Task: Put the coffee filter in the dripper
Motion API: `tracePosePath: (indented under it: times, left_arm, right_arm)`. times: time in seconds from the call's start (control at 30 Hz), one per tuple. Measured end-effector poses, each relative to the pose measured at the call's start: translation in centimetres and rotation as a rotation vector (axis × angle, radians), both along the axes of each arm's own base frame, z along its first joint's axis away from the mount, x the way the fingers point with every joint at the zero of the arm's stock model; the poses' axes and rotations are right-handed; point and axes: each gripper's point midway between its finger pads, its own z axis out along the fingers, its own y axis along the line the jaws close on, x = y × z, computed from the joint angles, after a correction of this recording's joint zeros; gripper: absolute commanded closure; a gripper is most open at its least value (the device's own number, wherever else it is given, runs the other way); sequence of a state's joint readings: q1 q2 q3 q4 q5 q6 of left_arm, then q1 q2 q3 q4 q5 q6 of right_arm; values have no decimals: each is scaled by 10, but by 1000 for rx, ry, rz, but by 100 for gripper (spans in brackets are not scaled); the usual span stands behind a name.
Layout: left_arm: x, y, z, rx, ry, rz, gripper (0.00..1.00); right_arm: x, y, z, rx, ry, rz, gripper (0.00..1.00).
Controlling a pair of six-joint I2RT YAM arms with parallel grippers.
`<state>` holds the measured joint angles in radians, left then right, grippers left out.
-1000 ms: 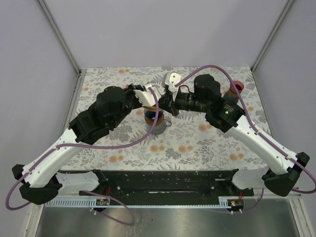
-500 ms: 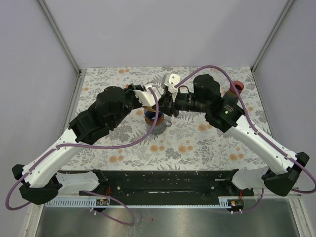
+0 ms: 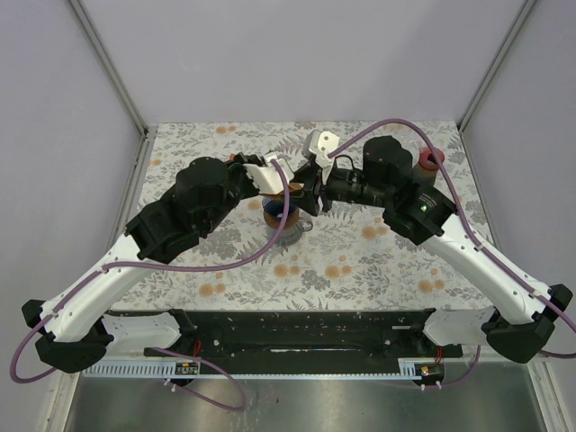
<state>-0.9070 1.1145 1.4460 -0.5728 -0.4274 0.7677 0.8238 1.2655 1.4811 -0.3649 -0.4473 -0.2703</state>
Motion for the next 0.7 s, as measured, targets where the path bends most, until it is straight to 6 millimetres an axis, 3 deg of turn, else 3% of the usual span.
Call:
tracePosePath:
  times: [0.2, 0.4, 0.7]
  left_arm:
    - [0, 0, 0, 2, -1, 0, 100]
    - [0, 0, 0, 2, -1, 0, 100]
    - [0, 0, 0, 2, -1, 0, 100]
  right_arm:
    - [-5, -8, 15, 32, -15, -15, 45]
    - [0, -11, 21, 47, -11, -52, 59]
    - [8, -5, 21, 44, 6, -71, 57]
